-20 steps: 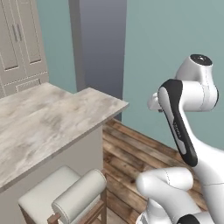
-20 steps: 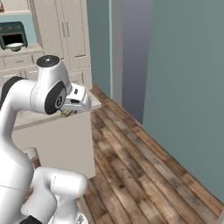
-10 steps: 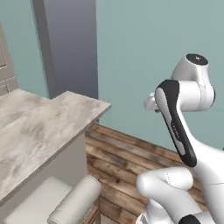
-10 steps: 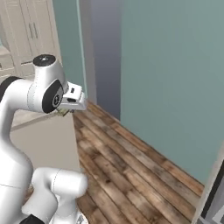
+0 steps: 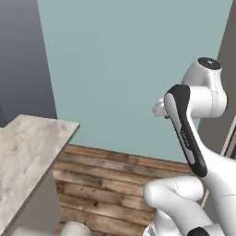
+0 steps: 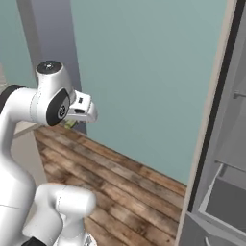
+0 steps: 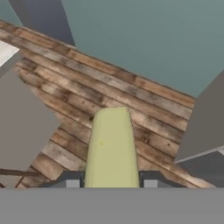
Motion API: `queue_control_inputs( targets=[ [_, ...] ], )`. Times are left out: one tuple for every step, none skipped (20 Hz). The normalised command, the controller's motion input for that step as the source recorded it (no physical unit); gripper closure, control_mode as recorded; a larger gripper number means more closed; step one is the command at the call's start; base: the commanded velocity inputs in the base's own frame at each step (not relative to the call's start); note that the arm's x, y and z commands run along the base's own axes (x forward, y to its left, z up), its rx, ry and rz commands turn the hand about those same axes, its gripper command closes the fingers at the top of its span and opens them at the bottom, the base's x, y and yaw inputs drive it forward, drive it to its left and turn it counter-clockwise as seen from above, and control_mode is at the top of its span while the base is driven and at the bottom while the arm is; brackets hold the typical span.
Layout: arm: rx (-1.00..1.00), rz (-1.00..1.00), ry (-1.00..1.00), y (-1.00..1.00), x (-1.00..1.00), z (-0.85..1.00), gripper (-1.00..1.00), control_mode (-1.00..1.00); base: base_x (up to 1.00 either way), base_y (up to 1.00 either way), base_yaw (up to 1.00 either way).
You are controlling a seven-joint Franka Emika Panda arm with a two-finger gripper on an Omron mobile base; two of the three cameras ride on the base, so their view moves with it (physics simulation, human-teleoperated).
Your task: Pick the egg and butter from the fridge and place them by the bowl for mixing.
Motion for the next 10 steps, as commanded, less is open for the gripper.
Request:
queue_control_inputs(
  targets=[
    [0.0, 0.0, 0.0, 0.0, 0.0, 0.0, 1.0, 1.0, 0.72, 0.12, -0.25],
    [0.0, 0.0, 0.0, 0.0, 0.0, 0.0, 1.0, 1.0, 0.76, 0.14, -0.21],
    [0.0, 0.0, 0.0, 0.0, 0.0, 0.0, 1.0, 1.0, 0.78, 0.16, -0.18],
    [0.0, 0.0, 0.0, 0.0, 0.0, 0.0, 1.0, 1.0, 0.81, 0.16, -0.16],
    [0.0, 0.0, 0.0, 0.0, 0.0, 0.0, 1.0, 1.0, 0.82, 0.15, -0.13],
    [0.0, 0.0, 0.0, 0.0, 0.0, 0.0, 1.0, 1.0, 0.82, 0.15, -0.12],
    [0.0, 0.0, 0.0, 0.0, 0.0, 0.0, 1.0, 1.0, 0.83, 0.14, -0.11],
    [0.0, 0.0, 0.0, 0.0, 0.0, 0.0, 1.0, 1.0, 0.83, 0.15, -0.11],
    [0.0, 0.0, 0.0, 0.0, 0.0, 0.0, 1.0, 1.0, 0.87, 0.15, -0.07],
    [0.0, 0.0, 0.0, 0.0, 0.0, 0.0, 1.0, 1.0, 0.88, 0.14, -0.04]
  ],
)
